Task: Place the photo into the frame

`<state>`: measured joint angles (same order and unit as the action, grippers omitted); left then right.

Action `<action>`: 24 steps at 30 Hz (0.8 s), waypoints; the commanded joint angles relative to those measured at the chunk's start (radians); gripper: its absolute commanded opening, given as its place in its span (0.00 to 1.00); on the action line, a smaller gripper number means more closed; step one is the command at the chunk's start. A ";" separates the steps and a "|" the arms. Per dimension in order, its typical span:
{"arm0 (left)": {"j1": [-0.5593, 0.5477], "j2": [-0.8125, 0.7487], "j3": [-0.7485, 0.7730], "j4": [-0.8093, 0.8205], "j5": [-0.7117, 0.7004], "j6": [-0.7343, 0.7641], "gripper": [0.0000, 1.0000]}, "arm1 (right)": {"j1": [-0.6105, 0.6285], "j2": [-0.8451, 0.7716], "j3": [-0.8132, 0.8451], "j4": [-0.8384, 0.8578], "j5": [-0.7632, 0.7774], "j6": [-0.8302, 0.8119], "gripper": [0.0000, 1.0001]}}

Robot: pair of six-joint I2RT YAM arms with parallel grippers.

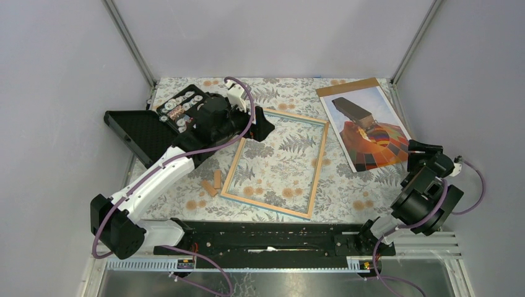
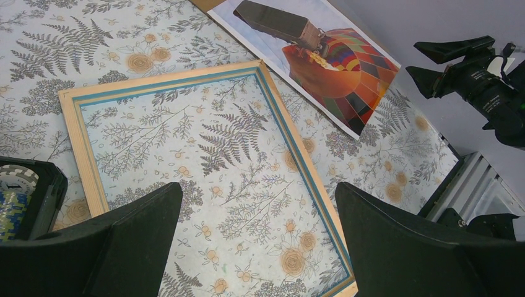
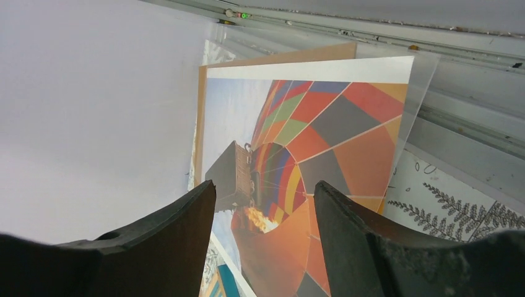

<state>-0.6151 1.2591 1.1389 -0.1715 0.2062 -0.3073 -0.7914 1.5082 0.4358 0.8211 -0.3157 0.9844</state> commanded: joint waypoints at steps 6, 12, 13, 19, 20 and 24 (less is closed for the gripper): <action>-0.004 -0.009 0.042 0.035 0.014 -0.004 0.99 | -0.005 0.026 0.078 -0.068 -0.020 -0.028 0.67; -0.004 -0.003 0.041 0.038 0.018 -0.007 0.99 | -0.005 -0.031 0.087 -0.293 0.236 -0.126 0.74; -0.005 -0.001 0.041 0.038 0.021 -0.008 0.99 | -0.005 -0.018 0.094 -0.301 0.251 -0.139 0.75; -0.005 0.011 0.041 0.037 0.027 -0.013 0.99 | -0.004 0.088 0.122 -0.256 0.232 -0.142 0.79; -0.004 0.010 0.041 0.038 0.027 -0.013 0.99 | -0.003 0.122 0.121 -0.197 0.205 -0.140 0.79; -0.005 0.006 0.038 0.038 0.024 -0.013 0.99 | -0.004 0.193 0.111 -0.084 0.149 -0.091 0.79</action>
<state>-0.6151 1.2713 1.1389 -0.1719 0.2176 -0.3149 -0.7910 1.6207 0.5266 0.6270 -0.1169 0.8707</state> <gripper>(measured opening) 0.987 0.786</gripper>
